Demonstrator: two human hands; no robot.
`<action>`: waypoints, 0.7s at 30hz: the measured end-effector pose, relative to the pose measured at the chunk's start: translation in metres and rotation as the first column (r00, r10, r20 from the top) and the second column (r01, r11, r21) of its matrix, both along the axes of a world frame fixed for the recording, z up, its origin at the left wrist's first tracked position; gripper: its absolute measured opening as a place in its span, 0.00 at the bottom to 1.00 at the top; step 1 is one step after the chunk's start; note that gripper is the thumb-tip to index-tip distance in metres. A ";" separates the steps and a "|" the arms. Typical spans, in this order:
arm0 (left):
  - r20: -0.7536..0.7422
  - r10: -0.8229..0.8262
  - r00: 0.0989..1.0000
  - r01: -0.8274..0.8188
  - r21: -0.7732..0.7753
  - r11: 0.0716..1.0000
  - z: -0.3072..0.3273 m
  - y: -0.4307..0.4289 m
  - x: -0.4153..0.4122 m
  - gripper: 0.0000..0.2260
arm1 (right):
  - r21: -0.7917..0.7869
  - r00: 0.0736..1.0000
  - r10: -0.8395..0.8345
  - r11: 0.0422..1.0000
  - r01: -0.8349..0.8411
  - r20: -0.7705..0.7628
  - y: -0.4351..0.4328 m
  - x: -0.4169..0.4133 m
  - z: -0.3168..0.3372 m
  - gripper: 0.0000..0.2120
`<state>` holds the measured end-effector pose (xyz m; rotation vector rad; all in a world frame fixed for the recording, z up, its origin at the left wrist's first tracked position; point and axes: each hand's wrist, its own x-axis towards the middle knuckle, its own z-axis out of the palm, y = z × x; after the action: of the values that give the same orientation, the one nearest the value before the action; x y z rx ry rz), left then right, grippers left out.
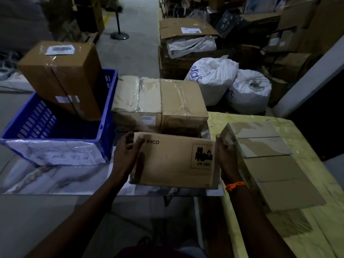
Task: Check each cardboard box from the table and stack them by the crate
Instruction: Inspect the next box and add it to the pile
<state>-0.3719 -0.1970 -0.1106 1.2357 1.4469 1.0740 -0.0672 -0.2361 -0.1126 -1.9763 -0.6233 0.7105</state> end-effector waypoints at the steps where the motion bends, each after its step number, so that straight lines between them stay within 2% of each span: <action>1: 0.003 0.022 1.000 -0.022 -0.019 1.000 0.001 -0.003 -0.001 0.23 | 0.003 1.000 0.019 1.000 -0.019 -0.006 -0.005 -0.003 0.000 0.37; 3: 0.017 0.049 0.999 -0.049 -0.030 0.998 0.002 -0.008 -0.001 0.18 | -0.003 0.997 0.067 0.998 -0.067 0.024 -0.016 -0.009 0.000 0.32; 6: 0.065 0.058 0.996 -0.056 -0.038 0.998 -0.001 -0.014 -0.003 0.17 | 0.044 0.994 0.099 0.994 -0.102 0.052 -0.030 -0.013 -0.004 0.27; 9: 0.137 0.035 0.990 -0.022 -0.097 0.995 -0.015 -0.018 -0.016 0.12 | 0.075 0.994 0.109 0.991 -0.108 0.001 -0.042 -0.015 -0.002 0.16; 13: 0.144 0.010 0.989 0.012 -0.152 0.988 -0.038 -0.032 -0.032 0.14 | 0.111 0.987 0.163 0.981 -0.160 -0.012 -0.054 -0.018 -0.014 0.07; 15: 0.108 0.010 0.994 0.007 -0.159 0.987 -0.046 -0.043 -0.035 0.17 | 0.097 0.985 0.173 0.981 -0.171 -0.015 -0.062 -0.021 -0.027 0.07; 21: 0.018 -0.015 1.000 0.017 -0.154 0.988 -0.074 -0.069 -0.039 0.13 | 0.069 0.984 0.178 0.982 -0.177 -0.017 -0.083 -0.029 -0.051 0.19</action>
<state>-0.4108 -0.2657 -0.1842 1.1242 1.4764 0.9409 -0.0962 -0.3186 -0.1640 -1.8643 -0.8068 0.8088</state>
